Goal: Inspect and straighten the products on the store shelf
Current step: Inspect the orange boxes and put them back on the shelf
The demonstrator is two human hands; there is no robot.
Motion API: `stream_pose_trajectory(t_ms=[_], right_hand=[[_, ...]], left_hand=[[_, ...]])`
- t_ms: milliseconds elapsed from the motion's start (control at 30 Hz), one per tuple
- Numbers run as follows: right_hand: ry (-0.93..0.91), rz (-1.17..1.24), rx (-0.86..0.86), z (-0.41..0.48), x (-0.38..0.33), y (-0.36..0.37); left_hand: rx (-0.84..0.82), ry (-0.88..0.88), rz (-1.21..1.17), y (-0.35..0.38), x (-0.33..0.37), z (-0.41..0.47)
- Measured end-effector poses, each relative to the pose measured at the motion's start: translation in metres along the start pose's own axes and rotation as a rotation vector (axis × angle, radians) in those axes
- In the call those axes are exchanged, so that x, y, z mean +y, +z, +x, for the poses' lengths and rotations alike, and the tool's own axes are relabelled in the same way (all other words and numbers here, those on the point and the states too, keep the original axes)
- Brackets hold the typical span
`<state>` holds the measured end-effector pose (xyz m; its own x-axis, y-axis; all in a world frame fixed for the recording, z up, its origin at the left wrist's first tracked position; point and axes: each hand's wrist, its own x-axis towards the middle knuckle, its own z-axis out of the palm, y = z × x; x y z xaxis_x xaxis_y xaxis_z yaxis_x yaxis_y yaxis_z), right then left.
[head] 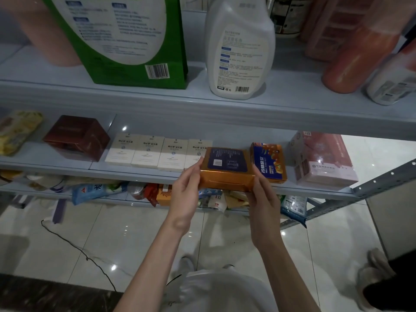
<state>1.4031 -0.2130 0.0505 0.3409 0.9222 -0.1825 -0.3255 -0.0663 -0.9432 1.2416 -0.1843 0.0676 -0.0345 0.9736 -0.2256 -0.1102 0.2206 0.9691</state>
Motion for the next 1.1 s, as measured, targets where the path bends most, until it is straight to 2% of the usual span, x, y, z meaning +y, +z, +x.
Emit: stream_pose_trajectory(t_ms=[167,367,567,667,767,900,1100], right_hand=[[-0.045,-0.055,-0.030,-0.001,-0.003,0.002],[0.152,-0.070,0.113,0.000,-0.004,0.002],[0.138,0.081,-0.019,-0.002,0.000,-0.002],[0.127,0.116,-0.103,-0.002,-0.001,-0.001],[0.141,0.021,-0.077,-0.003,-0.001,0.001],[0.119,-0.192,-0.076,-0.001,-0.010,0.006],[0.052,-0.282,-0.236,-0.006,-0.013,0.008]], left_hand=[[0.022,-0.088,-0.068,-0.006,-0.006,0.002],[0.005,-0.032,-0.033,-0.009,0.001,0.001],[-0.007,-0.092,-0.159,-0.003,0.006,0.001],[-0.072,-0.144,-0.201,-0.002,0.008,0.001],[-0.140,-0.162,-0.220,-0.001,0.006,-0.001],[-0.167,-0.100,-0.130,-0.003,0.002,-0.002],[-0.206,-0.041,-0.037,-0.003,0.000,-0.003]])
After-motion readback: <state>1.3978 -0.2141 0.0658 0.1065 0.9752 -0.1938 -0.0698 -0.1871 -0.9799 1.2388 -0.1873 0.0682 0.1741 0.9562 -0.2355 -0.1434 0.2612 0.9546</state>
